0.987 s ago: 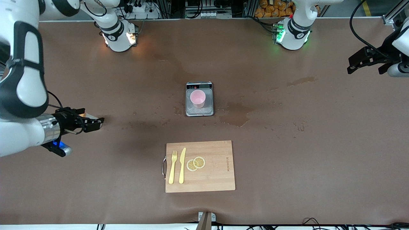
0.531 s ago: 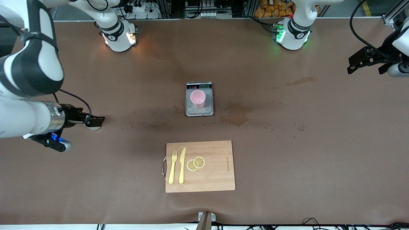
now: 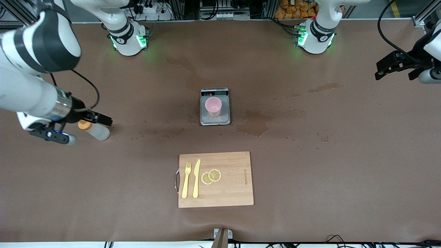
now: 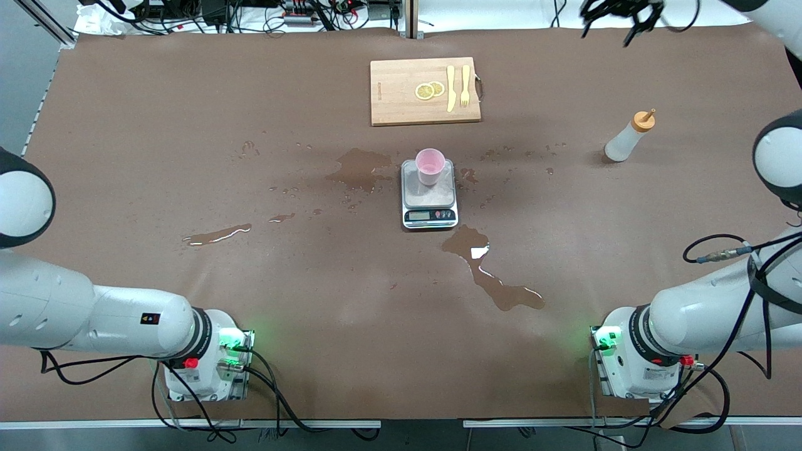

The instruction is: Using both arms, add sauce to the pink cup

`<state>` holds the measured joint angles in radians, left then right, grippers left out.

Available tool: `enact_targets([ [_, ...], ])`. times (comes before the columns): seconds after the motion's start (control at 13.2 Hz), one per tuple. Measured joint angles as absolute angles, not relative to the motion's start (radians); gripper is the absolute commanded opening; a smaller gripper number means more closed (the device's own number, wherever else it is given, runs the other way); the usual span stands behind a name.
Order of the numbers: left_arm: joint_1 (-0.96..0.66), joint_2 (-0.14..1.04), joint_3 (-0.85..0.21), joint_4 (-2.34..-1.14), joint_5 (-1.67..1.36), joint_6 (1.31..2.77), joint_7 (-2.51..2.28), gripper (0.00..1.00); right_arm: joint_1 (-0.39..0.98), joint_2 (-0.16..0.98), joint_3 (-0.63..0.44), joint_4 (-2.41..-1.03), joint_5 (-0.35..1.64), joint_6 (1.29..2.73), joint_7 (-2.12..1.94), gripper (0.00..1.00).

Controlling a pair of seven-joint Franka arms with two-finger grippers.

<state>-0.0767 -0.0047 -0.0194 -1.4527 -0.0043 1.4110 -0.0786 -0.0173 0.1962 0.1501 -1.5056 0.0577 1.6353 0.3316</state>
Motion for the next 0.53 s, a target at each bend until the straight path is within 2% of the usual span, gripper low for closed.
enact_targets([
  [0.23,-0.075,-0.005,-0.018,-1.452,-0.004,1.410,-0.079,1.00,-0.087,0.112,0.140,-1.456,0.055,1.611,0.141,1.00],
  [0.53,-0.074,-0.005,-0.017,-1.452,-0.004,1.410,-0.079,1.00,-0.080,0.090,0.151,-1.383,0.016,1.546,0.132,1.00],
])
